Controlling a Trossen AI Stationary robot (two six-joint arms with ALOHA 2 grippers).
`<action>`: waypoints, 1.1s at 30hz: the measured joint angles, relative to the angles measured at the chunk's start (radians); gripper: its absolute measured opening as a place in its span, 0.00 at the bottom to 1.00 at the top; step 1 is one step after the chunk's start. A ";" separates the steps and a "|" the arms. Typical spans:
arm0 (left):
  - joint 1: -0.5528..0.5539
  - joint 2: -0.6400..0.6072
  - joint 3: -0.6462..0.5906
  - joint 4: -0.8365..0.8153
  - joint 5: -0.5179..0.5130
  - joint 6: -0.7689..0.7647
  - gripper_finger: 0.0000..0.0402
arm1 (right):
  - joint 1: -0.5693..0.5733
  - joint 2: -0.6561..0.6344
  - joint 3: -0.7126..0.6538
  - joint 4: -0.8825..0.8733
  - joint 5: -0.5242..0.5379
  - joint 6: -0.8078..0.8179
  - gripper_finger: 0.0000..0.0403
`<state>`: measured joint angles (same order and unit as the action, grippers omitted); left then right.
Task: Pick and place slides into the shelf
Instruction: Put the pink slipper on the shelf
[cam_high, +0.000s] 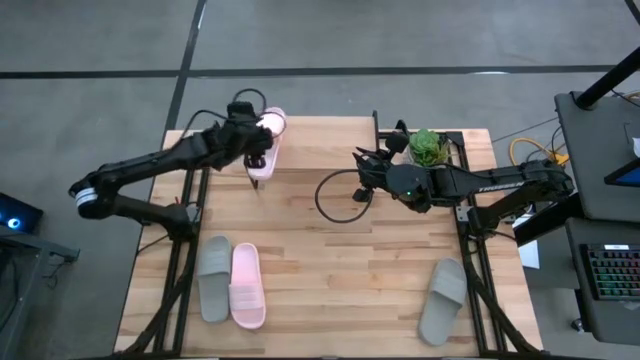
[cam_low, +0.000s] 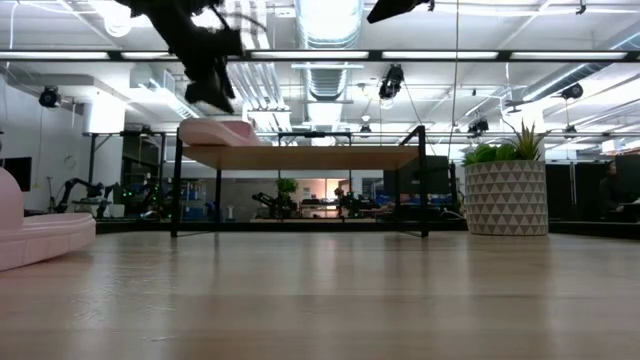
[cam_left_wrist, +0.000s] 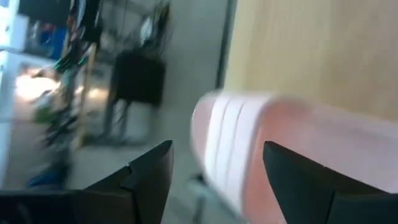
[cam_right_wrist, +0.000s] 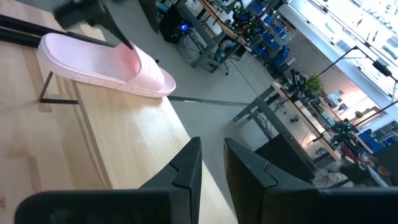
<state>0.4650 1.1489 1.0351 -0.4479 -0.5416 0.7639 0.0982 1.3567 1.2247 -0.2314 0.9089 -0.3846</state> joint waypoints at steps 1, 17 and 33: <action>-0.002 -0.028 0.000 -0.009 0.059 -0.031 0.58 | 0.000 0.000 0.000 0.000 0.000 0.003 0.15; -0.032 -0.268 -0.008 -0.340 0.635 -0.569 0.58 | 0.001 0.000 0.000 -0.005 -0.004 0.036 0.15; -0.186 -0.176 -0.017 -0.619 0.915 -0.839 0.58 | 0.001 0.000 -0.002 -0.028 -0.003 0.036 0.15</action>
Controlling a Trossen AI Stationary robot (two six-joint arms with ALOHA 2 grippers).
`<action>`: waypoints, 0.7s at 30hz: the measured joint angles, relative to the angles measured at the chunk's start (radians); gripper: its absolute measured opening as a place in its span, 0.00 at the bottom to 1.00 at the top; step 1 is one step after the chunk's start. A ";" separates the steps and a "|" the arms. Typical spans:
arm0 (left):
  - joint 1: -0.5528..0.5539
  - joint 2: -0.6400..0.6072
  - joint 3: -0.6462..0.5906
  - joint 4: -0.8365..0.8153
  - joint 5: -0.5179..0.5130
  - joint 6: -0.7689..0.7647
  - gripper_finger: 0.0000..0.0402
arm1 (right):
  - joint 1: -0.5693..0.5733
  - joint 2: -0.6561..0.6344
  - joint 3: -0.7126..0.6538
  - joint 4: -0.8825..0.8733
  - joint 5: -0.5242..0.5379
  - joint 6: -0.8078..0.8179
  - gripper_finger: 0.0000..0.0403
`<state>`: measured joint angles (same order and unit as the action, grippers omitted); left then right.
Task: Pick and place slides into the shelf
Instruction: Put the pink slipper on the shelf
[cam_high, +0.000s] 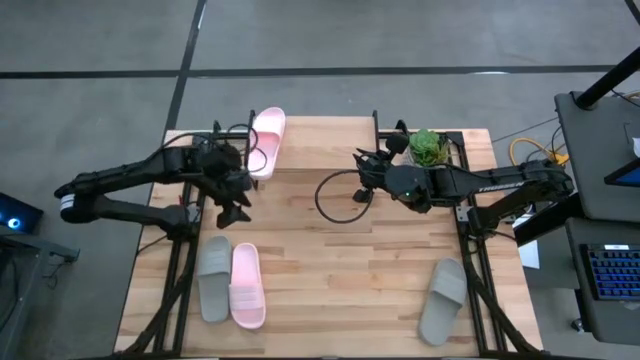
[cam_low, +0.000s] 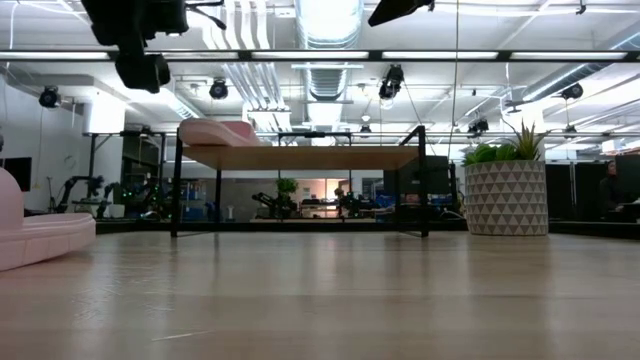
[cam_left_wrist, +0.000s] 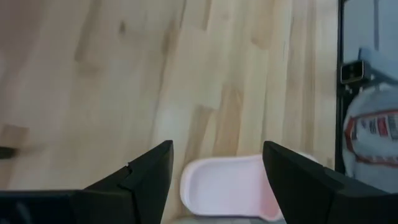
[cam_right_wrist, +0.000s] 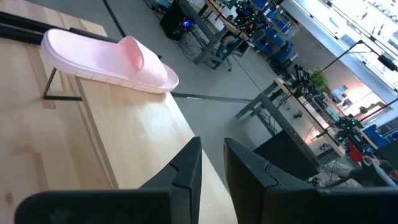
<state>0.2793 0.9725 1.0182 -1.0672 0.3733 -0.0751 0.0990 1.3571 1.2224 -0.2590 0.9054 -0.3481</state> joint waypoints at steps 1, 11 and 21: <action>-0.012 0.006 -0.002 -0.001 -0.001 -0.007 0.58 | 0.000 0.000 0.000 -0.001 0.000 0.000 0.15; -0.143 0.025 -0.011 -0.016 -0.096 -0.068 0.58 | 0.000 0.000 0.000 -0.005 0.000 0.000 0.15; -0.348 0.006 -0.104 -0.060 -0.142 -0.354 0.58 | 0.000 0.000 -0.002 -0.035 0.000 0.032 0.15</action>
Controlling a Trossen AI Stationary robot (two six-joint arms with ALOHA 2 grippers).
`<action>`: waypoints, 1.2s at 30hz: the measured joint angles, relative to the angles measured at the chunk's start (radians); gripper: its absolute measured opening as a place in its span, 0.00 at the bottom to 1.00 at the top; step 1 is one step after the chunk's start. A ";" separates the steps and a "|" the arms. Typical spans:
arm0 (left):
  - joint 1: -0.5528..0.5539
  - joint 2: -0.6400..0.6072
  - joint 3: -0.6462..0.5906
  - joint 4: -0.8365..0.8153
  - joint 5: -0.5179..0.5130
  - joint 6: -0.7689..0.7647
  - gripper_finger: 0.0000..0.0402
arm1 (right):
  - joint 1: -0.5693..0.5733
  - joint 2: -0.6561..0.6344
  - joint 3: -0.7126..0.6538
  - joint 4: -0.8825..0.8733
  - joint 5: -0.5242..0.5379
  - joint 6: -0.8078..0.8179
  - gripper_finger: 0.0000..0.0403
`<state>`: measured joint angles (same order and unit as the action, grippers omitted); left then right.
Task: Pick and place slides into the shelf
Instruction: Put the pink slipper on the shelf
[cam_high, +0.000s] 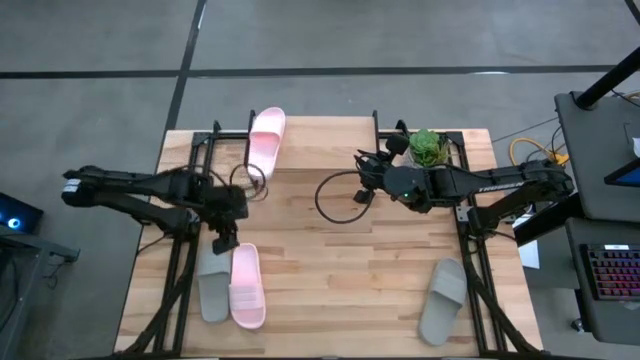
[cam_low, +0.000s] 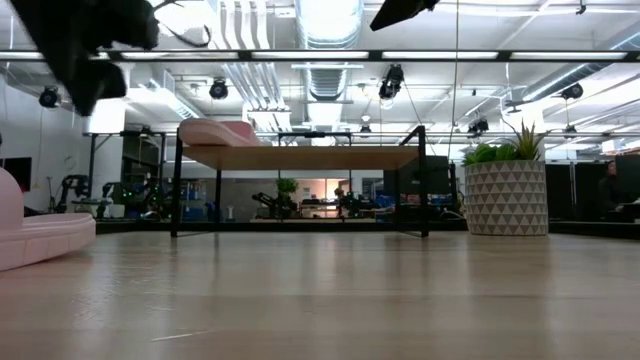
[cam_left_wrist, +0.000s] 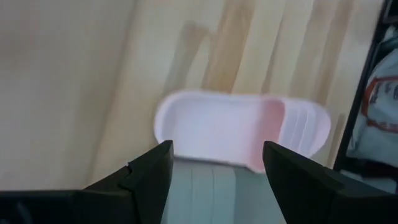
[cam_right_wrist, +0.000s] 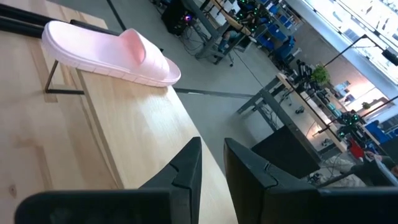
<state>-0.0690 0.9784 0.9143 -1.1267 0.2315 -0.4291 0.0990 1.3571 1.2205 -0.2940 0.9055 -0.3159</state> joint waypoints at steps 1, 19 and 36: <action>-0.024 0.001 -0.017 0.002 0.002 -0.021 0.58 | 0.000 0.000 0.000 0.000 0.000 0.000 0.15; -0.307 0.072 -0.287 0.479 0.089 -0.299 0.58 | 0.000 0.000 0.000 -0.003 0.000 0.002 0.15; -0.385 0.323 -0.291 0.614 0.131 -0.324 0.58 | 0.000 0.000 0.000 -0.007 0.001 0.001 0.15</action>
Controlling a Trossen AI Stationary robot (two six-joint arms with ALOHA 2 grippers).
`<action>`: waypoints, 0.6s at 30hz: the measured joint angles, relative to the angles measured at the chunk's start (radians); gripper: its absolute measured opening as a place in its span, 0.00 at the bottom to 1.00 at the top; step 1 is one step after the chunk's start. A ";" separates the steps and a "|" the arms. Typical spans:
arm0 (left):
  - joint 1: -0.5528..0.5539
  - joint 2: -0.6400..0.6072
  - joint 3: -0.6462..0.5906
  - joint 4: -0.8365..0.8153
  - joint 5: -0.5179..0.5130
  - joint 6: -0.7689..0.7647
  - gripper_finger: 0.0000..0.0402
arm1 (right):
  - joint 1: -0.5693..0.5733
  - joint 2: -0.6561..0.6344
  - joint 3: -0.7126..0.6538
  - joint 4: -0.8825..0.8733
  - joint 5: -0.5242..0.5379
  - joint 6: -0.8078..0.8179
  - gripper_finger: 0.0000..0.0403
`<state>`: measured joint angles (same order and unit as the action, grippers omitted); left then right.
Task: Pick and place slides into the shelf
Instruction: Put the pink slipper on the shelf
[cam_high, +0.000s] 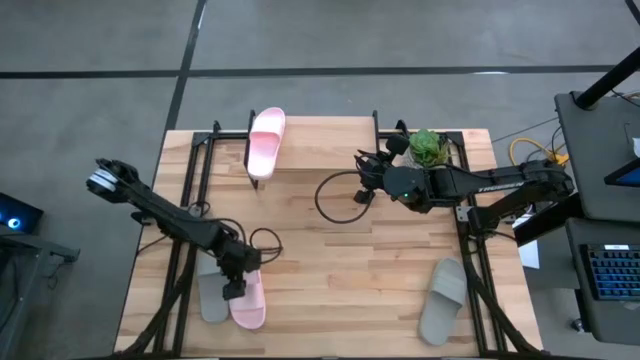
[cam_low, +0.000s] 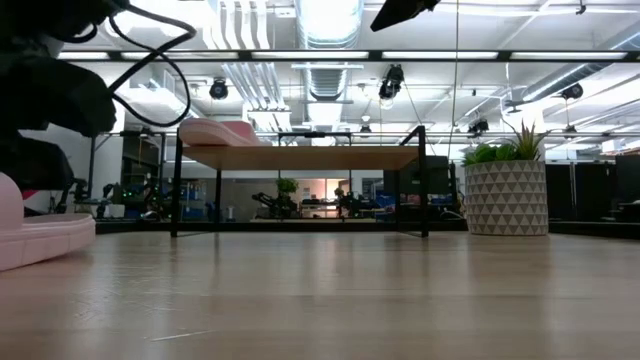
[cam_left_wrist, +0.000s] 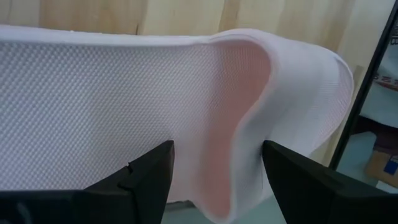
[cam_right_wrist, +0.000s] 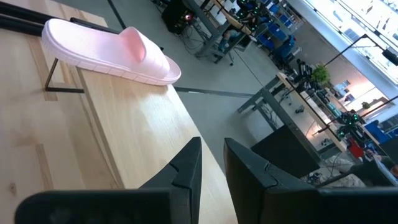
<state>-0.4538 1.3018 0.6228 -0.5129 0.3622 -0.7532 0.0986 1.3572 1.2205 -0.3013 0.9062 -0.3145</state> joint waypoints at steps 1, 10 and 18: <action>0.000 0.001 0.000 0.002 0.000 0.003 0.57 | 0.000 0.000 0.000 -0.001 0.000 0.000 0.15; -0.002 -0.068 -0.002 0.039 0.026 0.037 0.33 | 0.000 0.000 0.000 -0.007 0.001 0.000 0.15; -0.002 -0.093 -0.007 0.042 0.057 0.055 0.02 | 0.000 0.000 0.000 -0.010 0.001 -0.001 0.15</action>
<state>-0.4557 1.2084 0.6155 -0.4706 0.4197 -0.6983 0.0986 1.3573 1.2205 -0.3115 0.9070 -0.3153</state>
